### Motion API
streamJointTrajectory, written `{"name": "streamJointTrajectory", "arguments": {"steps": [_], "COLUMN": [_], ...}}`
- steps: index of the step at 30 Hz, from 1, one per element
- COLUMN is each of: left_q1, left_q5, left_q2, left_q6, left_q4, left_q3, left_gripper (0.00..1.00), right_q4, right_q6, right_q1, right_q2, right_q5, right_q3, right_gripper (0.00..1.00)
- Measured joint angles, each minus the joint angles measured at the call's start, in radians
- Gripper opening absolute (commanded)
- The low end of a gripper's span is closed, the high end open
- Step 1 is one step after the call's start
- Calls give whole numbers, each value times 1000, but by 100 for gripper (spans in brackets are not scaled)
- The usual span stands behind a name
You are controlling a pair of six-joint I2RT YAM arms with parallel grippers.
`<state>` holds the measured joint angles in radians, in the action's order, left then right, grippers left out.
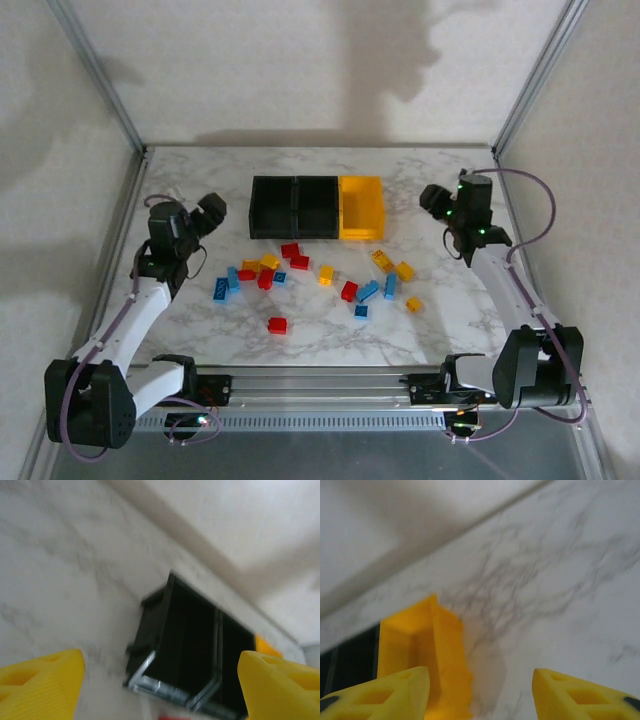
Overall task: Sort the legos into containers by color
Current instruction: Pick up the lego from the center of the table.
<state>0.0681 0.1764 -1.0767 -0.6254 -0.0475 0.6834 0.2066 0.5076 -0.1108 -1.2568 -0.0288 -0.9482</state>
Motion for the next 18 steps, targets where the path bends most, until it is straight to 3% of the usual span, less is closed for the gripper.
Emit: {"name": "streamJointTrajectory", "arguments": {"steps": [5, 11, 18], "left_q1": [103, 277, 430], "left_q5": [40, 43, 6], "left_q2": [88, 226, 229], "left_q6": [-9, -121, -218], "left_q4": [146, 150, 149], "left_q3": [-19, -167, -252], "left_gripper": [75, 71, 71], "right_q4": [184, 327, 393], "right_q6": [11, 68, 136], "right_q1": [-66, -237, -362], "right_q2": [-1, -41, -113], "right_q5": [9, 41, 70], "right_q3": [-4, 8, 88], "right_gripper": [53, 52, 57]}}
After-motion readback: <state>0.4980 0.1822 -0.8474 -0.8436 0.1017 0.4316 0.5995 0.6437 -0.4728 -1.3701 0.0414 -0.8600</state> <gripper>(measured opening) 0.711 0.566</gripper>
